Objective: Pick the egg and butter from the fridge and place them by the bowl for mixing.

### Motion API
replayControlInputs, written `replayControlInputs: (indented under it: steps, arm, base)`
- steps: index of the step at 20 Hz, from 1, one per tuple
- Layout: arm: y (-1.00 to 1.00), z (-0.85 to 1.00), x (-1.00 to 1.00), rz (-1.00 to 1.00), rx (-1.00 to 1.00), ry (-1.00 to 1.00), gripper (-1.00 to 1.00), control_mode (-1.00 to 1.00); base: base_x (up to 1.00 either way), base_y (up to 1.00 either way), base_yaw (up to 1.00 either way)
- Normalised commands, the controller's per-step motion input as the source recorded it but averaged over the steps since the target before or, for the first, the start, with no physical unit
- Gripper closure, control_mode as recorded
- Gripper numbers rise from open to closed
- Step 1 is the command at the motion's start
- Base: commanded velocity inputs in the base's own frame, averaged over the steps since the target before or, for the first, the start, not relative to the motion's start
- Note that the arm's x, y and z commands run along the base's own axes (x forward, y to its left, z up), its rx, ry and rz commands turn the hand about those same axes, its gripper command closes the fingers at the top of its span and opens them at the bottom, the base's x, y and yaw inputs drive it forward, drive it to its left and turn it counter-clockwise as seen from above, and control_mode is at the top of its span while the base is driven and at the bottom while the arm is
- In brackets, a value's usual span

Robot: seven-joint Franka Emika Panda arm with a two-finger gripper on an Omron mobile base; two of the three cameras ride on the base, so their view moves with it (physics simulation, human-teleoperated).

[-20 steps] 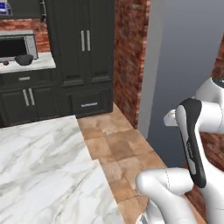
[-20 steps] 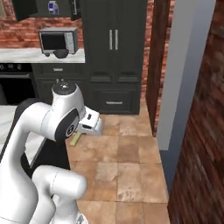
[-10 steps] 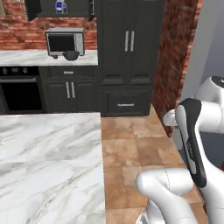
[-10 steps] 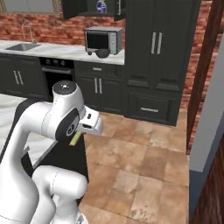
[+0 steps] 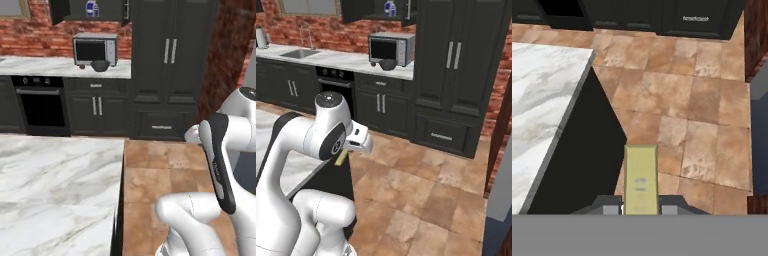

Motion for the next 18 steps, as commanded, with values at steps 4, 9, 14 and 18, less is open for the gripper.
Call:
replayControlInputs:
  steps: [4, 9, 14, 18]
  arm:
    - [0.0, 0.0, 0.0, 0.0, 0.0, 0.0, 1.0, 1.0]
    - [0.0, 0.0, 0.0, 0.0, 0.0, 0.0, 1.0, 1.0]
    - [0.0, 0.0, 0.0, 0.0, 0.0, 0.0, 1.0, 1.0]
    - [0.0, 0.0, 0.0, 0.0, 0.0, 0.0, 1.0, 1.0]
  base:
    - [0.74, -0.38, 0.16]
    - [0.75, -0.37, 0.17]
    - [0.74, -0.35, 0.18]
    - [0.74, -0.35, 0.19]
